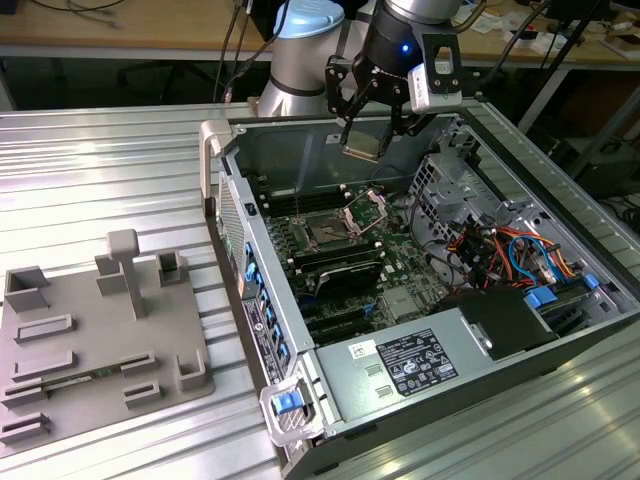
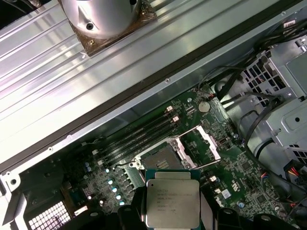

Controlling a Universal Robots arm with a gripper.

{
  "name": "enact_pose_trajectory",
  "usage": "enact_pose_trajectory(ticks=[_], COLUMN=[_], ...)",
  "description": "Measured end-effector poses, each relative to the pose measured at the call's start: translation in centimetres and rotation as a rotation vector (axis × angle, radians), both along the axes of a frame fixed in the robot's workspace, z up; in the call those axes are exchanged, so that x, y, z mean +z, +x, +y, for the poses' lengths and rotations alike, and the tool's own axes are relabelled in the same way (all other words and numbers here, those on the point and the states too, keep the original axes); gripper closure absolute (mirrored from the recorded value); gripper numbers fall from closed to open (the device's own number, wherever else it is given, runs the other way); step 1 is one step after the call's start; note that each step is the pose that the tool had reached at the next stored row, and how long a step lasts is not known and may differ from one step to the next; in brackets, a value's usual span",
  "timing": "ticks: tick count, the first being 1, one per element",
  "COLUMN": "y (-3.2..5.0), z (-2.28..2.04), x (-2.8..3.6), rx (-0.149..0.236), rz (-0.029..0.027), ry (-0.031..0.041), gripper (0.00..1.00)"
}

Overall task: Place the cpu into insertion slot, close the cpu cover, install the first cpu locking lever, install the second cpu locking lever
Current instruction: 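Place the cpu into insertion slot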

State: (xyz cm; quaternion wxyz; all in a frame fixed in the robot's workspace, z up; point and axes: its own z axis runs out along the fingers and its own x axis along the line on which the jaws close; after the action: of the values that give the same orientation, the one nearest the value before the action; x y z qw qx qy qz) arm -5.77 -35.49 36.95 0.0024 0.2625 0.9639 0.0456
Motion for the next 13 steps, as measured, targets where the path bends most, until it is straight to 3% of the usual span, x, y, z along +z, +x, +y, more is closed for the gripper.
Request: enact_pose_trajectory(ticks=[13], y=[-0.06], z=[0.0], x=[0.0], rx=[-0.038], rz=[0.0], ry=[0.0001], gripper=[0.45])
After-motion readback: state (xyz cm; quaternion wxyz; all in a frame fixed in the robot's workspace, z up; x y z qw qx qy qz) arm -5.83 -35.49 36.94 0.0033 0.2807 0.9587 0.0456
